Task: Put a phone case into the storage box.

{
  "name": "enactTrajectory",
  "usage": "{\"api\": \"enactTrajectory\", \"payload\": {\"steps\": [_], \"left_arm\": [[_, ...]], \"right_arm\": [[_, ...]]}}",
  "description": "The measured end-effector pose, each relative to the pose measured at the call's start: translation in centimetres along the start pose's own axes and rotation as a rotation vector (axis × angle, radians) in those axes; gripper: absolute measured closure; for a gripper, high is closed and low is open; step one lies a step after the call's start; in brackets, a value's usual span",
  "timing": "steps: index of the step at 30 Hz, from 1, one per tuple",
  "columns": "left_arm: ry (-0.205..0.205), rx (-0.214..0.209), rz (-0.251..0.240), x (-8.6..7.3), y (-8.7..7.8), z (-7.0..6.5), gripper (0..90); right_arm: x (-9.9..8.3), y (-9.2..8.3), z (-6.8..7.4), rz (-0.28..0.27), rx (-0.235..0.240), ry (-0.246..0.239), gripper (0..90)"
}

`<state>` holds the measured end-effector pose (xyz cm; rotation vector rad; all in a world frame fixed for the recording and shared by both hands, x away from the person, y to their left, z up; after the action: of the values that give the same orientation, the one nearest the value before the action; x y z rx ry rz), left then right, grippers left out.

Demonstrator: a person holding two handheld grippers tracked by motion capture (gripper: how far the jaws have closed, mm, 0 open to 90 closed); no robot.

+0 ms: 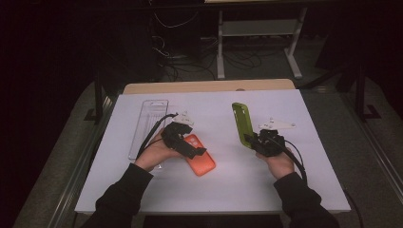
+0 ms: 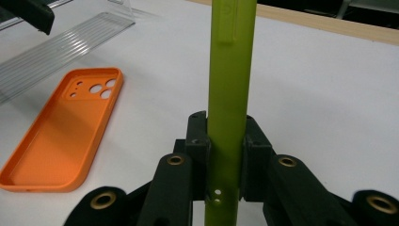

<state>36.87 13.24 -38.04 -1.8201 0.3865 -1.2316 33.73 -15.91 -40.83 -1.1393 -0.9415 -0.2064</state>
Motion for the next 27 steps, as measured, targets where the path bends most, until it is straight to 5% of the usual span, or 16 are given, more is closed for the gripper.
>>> {"api": "enactTrajectory", "payload": {"steps": [11,27], "left_arm": [[-0.01,-0.004,-0.073,2.1,0.0,0.2,0.0],[-0.047,-0.064,-0.166,5.4,1.2,0.4,0.0]], "right_arm": [[0.1,-0.2,0.1,-0.018,0.009,-0.003,75.8],[0.1,-0.1,0.7,-0.021,0.027,0.0,75.8]]}}
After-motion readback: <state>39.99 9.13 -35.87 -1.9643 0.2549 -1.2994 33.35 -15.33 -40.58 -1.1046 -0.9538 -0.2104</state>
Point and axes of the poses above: each handheld gripper's, and its own axes: y roughly forward along the jaws, x roughly out of its top, z roughly to its left, the point moved 1 cm from there along y, roughly forward along the jaws, and after that the axes turned 10 degrees about z, right-handed, at the moved point
